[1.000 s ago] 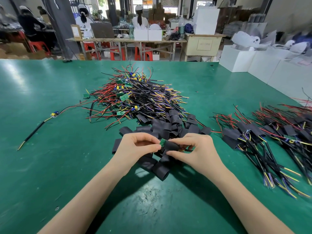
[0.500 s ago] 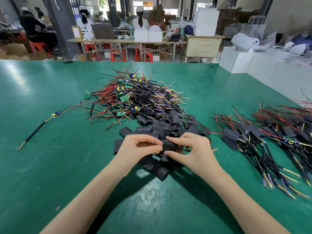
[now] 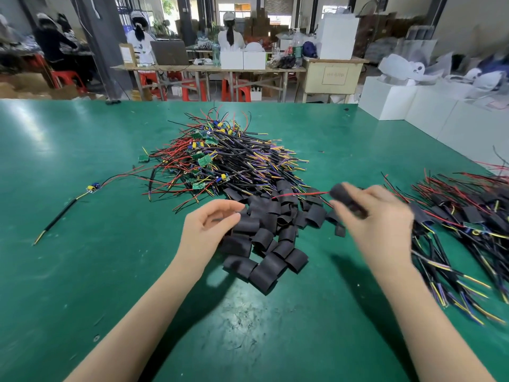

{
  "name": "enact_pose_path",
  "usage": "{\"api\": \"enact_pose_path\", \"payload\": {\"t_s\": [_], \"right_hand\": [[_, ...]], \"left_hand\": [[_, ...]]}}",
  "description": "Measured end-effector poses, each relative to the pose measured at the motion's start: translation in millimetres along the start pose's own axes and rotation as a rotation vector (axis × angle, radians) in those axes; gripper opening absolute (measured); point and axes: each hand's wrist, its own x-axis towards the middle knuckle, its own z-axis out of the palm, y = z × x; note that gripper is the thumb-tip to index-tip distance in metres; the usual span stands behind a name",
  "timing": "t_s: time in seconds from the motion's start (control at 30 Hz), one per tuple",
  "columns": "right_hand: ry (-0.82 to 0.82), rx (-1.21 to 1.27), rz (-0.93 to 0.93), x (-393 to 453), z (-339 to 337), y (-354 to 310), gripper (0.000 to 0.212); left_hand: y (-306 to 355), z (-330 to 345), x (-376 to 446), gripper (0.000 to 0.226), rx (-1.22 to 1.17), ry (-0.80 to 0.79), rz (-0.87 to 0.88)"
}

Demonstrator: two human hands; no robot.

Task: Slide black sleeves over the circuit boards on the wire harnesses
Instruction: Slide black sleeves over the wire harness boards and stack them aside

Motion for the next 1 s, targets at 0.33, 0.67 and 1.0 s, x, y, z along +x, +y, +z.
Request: {"api": "enact_pose_path", "payload": {"t_s": [0.33, 0.67, 1.0], "right_hand": [[-0.317, -0.473, 0.568, 3, -17, 57, 0.032], [-0.236, -0.058, 0.184, -4, 8, 10, 0.027], [-0.765, -0.292, -0.055, -26, 41, 5, 0.046]], "left_hand": [[-9, 1, 2, 0.013, 0.023, -0.003, -0.033], [-17, -7, 7, 0.018, 0.061, 0.034, -0.031], [-22, -12, 36, 0.021, 0.569, 0.0, -0.007]]}}
